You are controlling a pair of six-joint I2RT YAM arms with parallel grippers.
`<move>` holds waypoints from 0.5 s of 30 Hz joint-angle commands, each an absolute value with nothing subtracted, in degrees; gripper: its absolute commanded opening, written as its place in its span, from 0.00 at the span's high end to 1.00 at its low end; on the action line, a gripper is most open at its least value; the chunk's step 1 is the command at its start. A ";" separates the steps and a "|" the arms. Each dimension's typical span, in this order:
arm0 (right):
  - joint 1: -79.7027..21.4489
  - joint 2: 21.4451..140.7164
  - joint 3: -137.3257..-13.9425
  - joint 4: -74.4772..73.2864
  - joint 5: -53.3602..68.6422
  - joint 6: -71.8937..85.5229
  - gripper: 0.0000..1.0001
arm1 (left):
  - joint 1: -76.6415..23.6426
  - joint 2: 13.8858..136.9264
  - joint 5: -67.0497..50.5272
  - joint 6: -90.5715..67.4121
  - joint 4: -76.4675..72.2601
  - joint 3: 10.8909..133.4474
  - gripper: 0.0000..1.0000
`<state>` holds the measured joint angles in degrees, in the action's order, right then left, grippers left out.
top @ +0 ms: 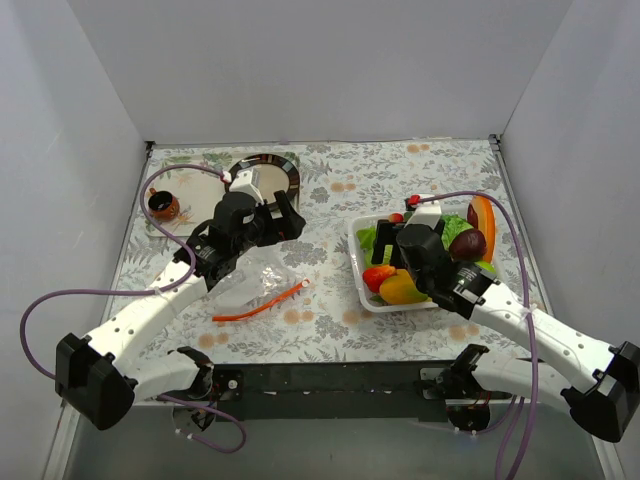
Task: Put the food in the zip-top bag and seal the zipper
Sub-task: Pick up the zipper food storage bag at the center of the board.
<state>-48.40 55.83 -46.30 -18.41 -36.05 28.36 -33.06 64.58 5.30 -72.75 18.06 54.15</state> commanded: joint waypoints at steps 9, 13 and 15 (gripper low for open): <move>-48.52 52.91 -48.16 -20.83 -38.32 29.62 0.01 | -32.78 59.68 7.65 -74.18 19.16 52.64 0.02; -48.52 52.38 -48.60 -22.93 -38.41 30.32 0.02 | -32.78 60.91 7.12 -73.48 21.36 54.40 0.02; -48.52 52.21 -48.95 -24.25 -38.58 30.85 0.02 | -32.78 62.22 7.82 -72.87 22.58 54.84 0.03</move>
